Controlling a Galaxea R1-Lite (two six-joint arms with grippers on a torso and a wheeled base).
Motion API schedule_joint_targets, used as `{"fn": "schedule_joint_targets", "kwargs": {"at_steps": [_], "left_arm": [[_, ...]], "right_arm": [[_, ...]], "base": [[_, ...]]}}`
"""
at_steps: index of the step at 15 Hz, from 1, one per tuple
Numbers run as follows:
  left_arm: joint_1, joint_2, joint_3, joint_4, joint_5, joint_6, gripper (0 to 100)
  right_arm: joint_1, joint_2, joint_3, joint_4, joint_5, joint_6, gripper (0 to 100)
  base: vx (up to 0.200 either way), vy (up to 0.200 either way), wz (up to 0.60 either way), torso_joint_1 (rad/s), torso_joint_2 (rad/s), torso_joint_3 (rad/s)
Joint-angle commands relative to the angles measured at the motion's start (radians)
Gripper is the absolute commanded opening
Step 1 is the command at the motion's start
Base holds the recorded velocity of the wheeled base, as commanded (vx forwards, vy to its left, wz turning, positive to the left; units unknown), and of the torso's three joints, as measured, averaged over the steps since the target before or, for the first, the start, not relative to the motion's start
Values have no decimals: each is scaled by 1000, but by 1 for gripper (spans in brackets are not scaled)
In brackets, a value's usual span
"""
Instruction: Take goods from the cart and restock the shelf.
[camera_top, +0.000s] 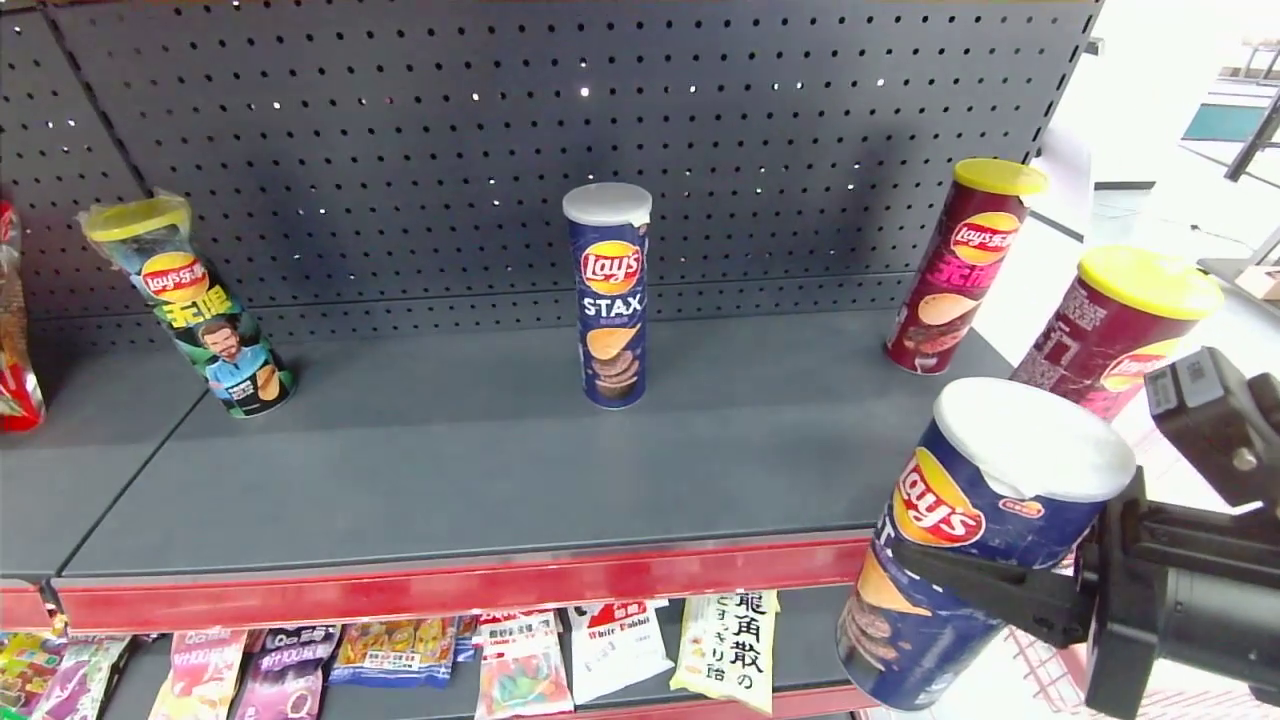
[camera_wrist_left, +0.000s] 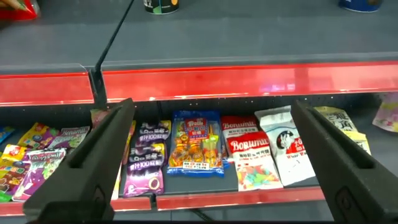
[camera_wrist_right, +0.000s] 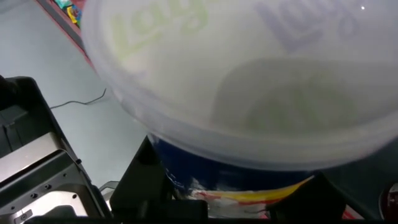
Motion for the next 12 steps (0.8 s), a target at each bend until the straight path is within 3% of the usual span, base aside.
{"fn": "schedule_joint_targets", "kwargs": {"at_steps": [1, 11, 12], "left_arm": [[-1, 1, -2, 1, 1, -2, 100], [-1, 1, 0, -2, -1, 3, 100], [1, 1, 0, -5, -4, 32, 100]], "right_arm": [[-3, -4, 4, -1, -2, -1, 0], [-3, -96, 86, 2, -8, -7, 0], [-5, -103, 89, 4, -8, -7, 0]], "base": [[0, 0, 0, 0, 0, 0], [0, 0, 0, 0, 0, 0], [0, 0, 0, 0, 0, 0]]}}
